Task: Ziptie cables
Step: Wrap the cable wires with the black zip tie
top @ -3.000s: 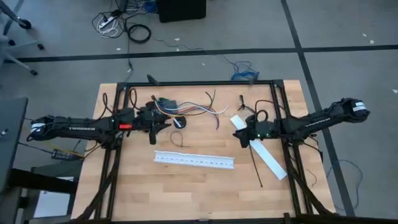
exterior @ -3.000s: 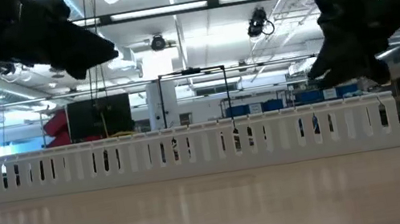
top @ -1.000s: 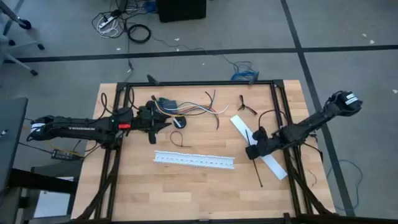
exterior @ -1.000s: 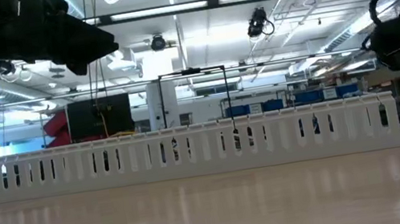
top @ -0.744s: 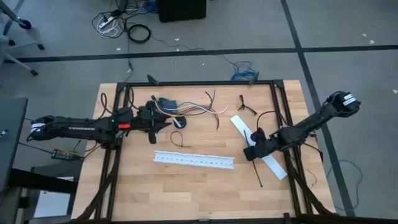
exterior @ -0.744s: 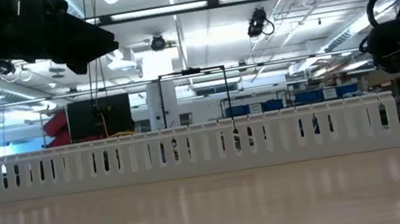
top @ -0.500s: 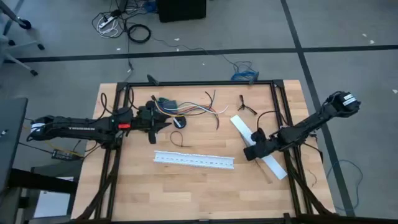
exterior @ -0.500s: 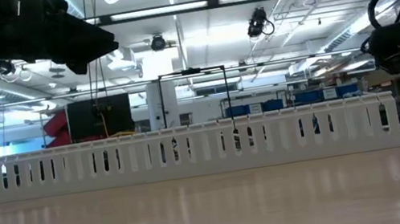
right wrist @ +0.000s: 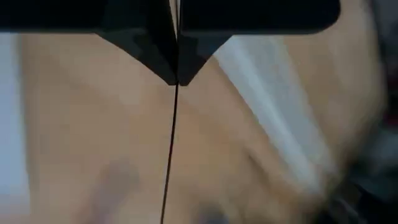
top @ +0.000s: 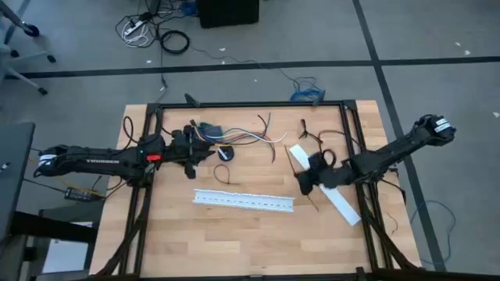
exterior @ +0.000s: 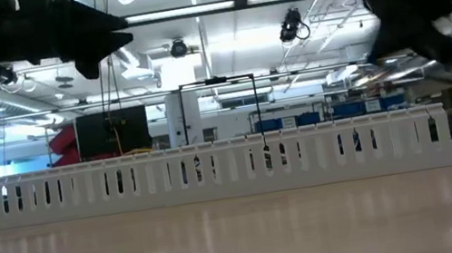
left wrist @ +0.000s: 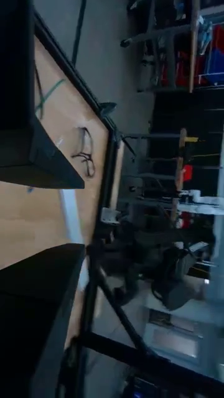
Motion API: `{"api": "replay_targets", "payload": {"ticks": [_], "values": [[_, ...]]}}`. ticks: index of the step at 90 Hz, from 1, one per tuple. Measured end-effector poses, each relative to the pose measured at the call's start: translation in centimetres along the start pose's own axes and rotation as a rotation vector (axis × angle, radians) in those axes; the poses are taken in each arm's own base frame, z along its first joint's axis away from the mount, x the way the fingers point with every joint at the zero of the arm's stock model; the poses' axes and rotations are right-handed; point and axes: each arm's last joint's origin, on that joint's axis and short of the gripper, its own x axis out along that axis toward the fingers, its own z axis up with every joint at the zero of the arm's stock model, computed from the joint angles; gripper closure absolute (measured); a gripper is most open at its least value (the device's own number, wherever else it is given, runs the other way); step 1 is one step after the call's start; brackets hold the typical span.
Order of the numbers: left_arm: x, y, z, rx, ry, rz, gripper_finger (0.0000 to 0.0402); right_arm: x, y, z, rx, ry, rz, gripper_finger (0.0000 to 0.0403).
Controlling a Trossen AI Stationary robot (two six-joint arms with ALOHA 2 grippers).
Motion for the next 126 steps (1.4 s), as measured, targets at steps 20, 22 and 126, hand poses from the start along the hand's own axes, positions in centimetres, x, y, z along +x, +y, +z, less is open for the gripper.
{"api": "replay_targets", "payload": {"ticks": [20,22,126], "values": [[0.2,-0.4,0.7,-0.137,-0.064,-0.108,0.0254,0.3,2.8,4.5,-0.206,-0.338,0.240,0.0402],[0.3,-0.4,0.8,-0.153,-0.076,-0.124,0.0254,0.6,2.7,4.7,-0.223,-0.341,0.258,0.0402],[5.0,0.6,-3.2,-1.181,-0.105,-0.111,0.0254,11.5,4.3,12.6,-1.273,-0.664,0.638,0.0402]]}}
